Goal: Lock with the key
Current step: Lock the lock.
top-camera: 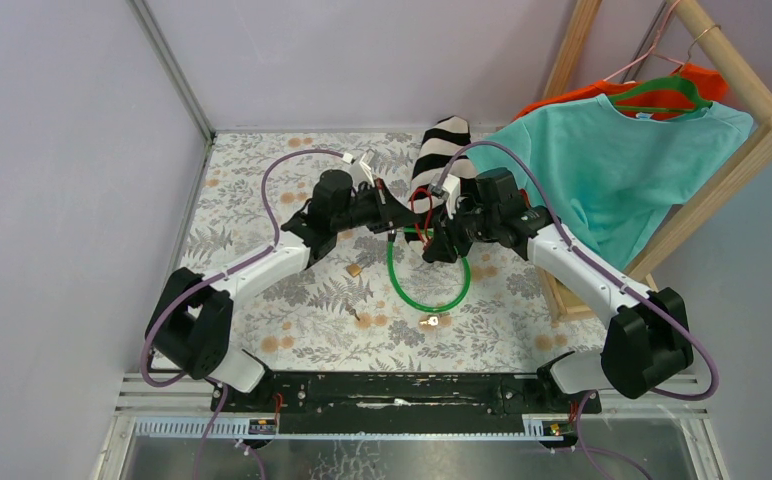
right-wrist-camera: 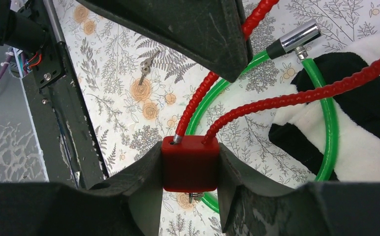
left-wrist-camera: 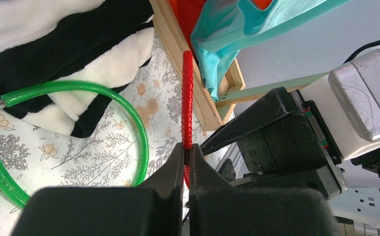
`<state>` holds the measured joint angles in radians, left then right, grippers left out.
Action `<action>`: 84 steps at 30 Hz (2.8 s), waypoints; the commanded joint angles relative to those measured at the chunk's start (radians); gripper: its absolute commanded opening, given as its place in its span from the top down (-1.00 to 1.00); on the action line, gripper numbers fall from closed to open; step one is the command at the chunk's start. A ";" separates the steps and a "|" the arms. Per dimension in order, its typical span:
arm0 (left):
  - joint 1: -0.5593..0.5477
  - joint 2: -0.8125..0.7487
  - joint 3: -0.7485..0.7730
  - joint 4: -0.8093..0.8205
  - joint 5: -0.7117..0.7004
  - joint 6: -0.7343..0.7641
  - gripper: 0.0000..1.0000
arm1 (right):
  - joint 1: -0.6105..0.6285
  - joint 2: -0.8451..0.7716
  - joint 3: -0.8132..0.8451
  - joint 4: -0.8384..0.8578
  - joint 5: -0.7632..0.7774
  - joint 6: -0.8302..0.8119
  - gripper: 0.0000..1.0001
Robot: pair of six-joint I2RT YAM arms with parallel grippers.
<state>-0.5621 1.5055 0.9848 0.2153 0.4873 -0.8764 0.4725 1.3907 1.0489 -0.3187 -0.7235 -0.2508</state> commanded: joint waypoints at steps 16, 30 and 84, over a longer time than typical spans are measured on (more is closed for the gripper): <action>-0.069 0.013 -0.078 0.086 0.124 -0.024 1.00 | 0.017 -0.050 0.091 0.257 0.104 0.076 1.00; -0.053 -0.022 -0.070 0.100 0.123 -0.013 0.65 | 0.009 -0.088 0.035 0.204 -0.033 -0.070 1.00; 0.237 -0.163 0.122 -0.832 0.419 0.897 0.10 | -0.070 -0.125 0.063 -0.220 -0.065 -0.478 1.00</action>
<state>-0.3271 1.3403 1.0702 -0.5961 0.8600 0.0113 0.4030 1.3060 1.0836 -0.5495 -0.7444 -0.7177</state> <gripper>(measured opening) 0.470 0.447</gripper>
